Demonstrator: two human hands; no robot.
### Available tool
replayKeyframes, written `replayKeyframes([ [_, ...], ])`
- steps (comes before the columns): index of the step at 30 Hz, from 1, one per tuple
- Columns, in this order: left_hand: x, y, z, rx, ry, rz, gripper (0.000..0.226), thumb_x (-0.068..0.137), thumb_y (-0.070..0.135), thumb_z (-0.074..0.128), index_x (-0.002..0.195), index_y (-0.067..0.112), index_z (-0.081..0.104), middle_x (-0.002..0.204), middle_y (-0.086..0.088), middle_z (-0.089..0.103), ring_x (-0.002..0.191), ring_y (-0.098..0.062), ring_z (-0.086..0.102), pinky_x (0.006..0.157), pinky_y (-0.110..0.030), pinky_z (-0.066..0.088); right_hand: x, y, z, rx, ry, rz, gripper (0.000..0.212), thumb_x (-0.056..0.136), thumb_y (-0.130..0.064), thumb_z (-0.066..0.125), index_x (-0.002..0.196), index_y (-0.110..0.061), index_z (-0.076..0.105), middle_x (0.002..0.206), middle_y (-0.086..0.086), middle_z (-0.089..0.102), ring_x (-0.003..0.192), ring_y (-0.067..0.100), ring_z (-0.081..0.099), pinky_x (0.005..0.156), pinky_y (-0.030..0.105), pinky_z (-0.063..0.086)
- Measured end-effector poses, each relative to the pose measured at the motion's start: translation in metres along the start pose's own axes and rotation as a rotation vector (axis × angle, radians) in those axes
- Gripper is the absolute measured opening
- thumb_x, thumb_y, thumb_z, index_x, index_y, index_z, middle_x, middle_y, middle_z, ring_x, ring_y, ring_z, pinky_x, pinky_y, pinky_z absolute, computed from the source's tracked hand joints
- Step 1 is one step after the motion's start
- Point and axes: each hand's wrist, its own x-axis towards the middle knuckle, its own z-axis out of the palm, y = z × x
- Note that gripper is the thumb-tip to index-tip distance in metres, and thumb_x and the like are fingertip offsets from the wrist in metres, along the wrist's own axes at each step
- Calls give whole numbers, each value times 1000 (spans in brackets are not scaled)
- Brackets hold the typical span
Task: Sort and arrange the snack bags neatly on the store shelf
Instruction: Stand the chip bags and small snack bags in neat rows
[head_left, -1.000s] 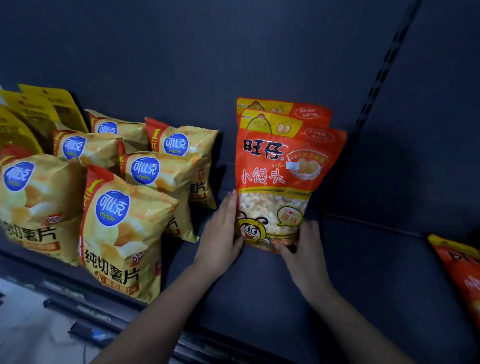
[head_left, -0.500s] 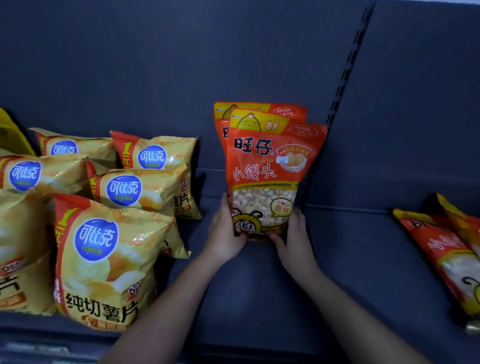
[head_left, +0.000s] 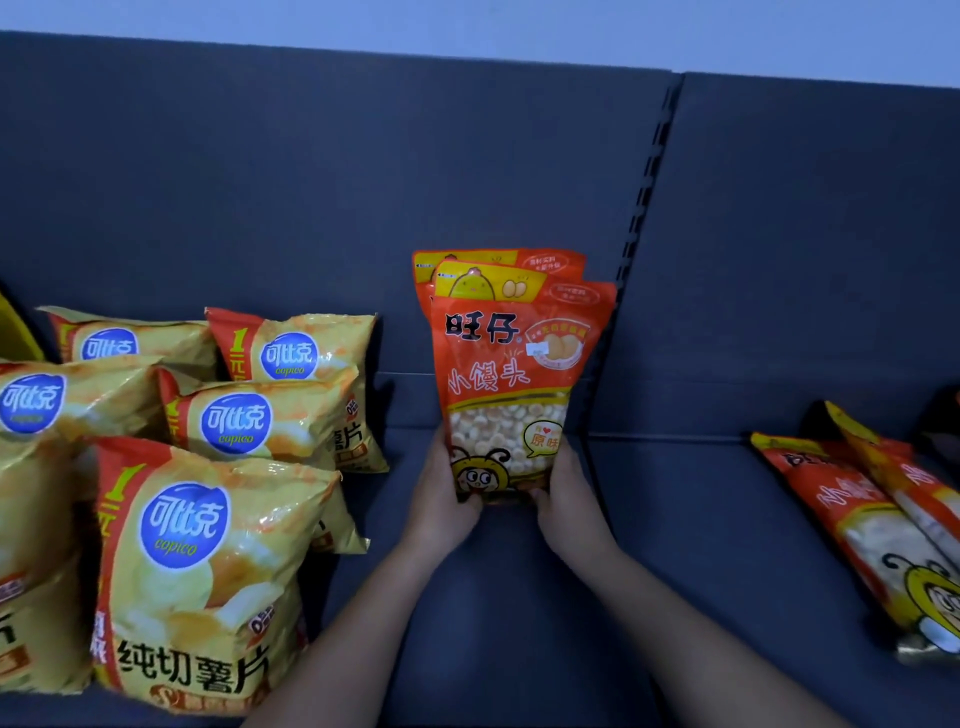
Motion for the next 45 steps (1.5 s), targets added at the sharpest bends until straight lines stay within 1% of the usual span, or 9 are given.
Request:
replayKeyframes([
  [5,0,6,-2,-23,-39,-56,84,75,-7,64,146,15,24,132,5,46,127,-15,44,96,-22,39,-2,-6,-9,-124,-32,-14,75,91,0,49,150,-17,6,141,11,37,117,25,48,93,35,44],
  [8,-1,2,-3,73,-15,-114,87,69,16,67,144,18,22,135,-1,50,127,-25,46,103,-44,42,-3,-3,-19,-122,-99,13,78,91,-7,53,150,-19,3,142,12,38,120,26,48,96,38,44],
  [12,-19,26,1,299,80,-255,100,74,19,73,148,3,7,152,-20,21,141,-34,21,115,-45,21,-17,-1,-40,-150,-199,15,79,90,-10,56,149,-22,5,141,12,36,123,24,45,100,33,39],
  [17,-49,89,37,349,391,231,79,67,2,70,136,3,32,136,-21,37,127,-36,33,106,-49,29,-33,6,-79,-256,-268,-36,66,93,-15,55,148,-17,17,143,9,36,126,19,41,103,22,33],
  [25,-45,165,132,352,-271,509,40,78,23,52,115,9,60,108,-7,63,98,-27,58,86,-42,45,-44,38,-204,-519,28,-136,44,79,-12,54,123,-9,55,115,11,58,108,31,53,92,42,43],
  [30,-59,226,201,270,-493,498,56,79,57,39,114,17,57,107,3,63,99,-18,54,88,-35,40,-73,95,-305,-637,187,108,40,86,-19,59,124,-8,55,117,13,55,112,32,51,91,41,44],
  [37,-80,266,290,531,-856,331,107,77,66,61,151,17,0,155,-5,21,140,-24,22,113,-40,15,-118,178,-366,-172,-52,549,63,88,-49,54,138,-13,39,134,1,48,117,16,51,85,22,40],
  [42,-78,264,324,572,-802,251,112,78,57,65,149,20,-13,156,-3,15,141,-24,17,113,-39,12,-124,196,-389,71,-281,569,82,75,-49,68,141,-25,27,129,-22,44,113,-1,51,84,10,42],
  [45,-73,268,329,572,-788,227,112,78,53,66,150,21,-13,154,-3,19,139,-25,16,111,-38,13,-117,209,-394,-13,-391,543,98,68,-40,82,143,-23,21,129,-18,48,115,1,50,97,19,43],
])
